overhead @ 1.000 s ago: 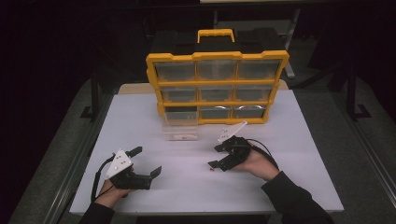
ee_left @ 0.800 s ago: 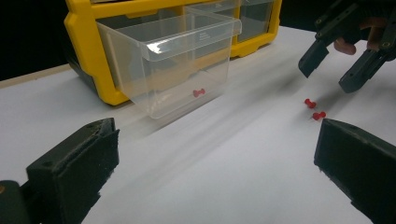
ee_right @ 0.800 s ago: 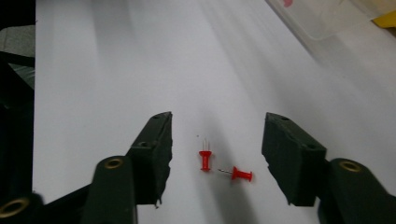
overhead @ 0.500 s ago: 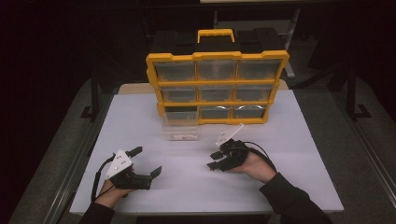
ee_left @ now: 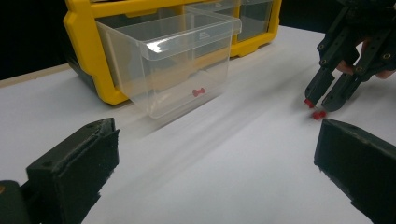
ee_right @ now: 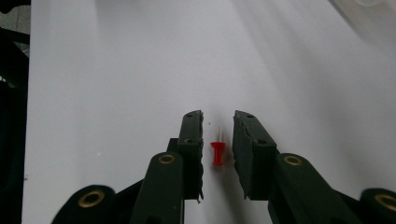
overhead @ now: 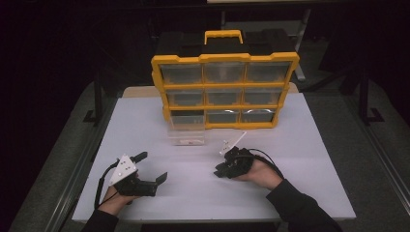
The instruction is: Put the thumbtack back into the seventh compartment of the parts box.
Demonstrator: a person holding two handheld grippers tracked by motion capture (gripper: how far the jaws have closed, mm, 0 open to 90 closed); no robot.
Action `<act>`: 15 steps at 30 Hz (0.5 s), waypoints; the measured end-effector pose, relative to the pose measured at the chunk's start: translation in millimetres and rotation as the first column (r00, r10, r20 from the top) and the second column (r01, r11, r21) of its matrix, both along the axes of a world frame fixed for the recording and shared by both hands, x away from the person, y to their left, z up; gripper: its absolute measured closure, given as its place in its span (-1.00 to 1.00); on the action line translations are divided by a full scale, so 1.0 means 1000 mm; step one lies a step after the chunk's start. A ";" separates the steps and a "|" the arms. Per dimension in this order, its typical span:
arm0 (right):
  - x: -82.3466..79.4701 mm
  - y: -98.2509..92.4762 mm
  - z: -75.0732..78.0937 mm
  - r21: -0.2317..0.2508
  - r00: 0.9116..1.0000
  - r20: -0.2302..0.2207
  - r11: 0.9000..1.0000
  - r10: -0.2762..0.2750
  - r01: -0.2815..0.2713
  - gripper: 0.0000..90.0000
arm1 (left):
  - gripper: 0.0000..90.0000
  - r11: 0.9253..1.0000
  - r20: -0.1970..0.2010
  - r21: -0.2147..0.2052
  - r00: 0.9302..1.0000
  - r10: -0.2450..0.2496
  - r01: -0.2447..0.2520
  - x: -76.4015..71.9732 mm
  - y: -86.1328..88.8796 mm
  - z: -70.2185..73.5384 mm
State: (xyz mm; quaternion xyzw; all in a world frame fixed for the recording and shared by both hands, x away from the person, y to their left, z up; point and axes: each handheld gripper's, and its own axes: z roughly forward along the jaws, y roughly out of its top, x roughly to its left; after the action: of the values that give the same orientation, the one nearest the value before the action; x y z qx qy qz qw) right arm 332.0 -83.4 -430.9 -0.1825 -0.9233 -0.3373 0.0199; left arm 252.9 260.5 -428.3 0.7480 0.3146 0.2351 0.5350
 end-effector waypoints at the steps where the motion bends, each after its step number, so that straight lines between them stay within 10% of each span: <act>1: 0.000 0.000 -0.001 -0.005 1.000 0.002 1.000 0.002 -0.002 0.62 | -1.00 1.000 -0.005 -0.005 1.000 0.001 -0.001 0.000 0.000 0.000; 15: 0.001 0.003 -0.007 -0.031 1.000 0.009 1.000 0.007 -0.007 0.71 | -1.00 1.000 -0.006 -0.003 1.000 0.001 -0.001 0.000 0.000 0.000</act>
State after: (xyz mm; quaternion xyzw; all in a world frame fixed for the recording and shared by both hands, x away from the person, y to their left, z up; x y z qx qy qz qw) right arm 333.2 -80.5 -438.1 -0.1780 -0.9291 -0.3238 0.0143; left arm 252.4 260.1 -428.5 0.7478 0.3169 0.2328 0.5350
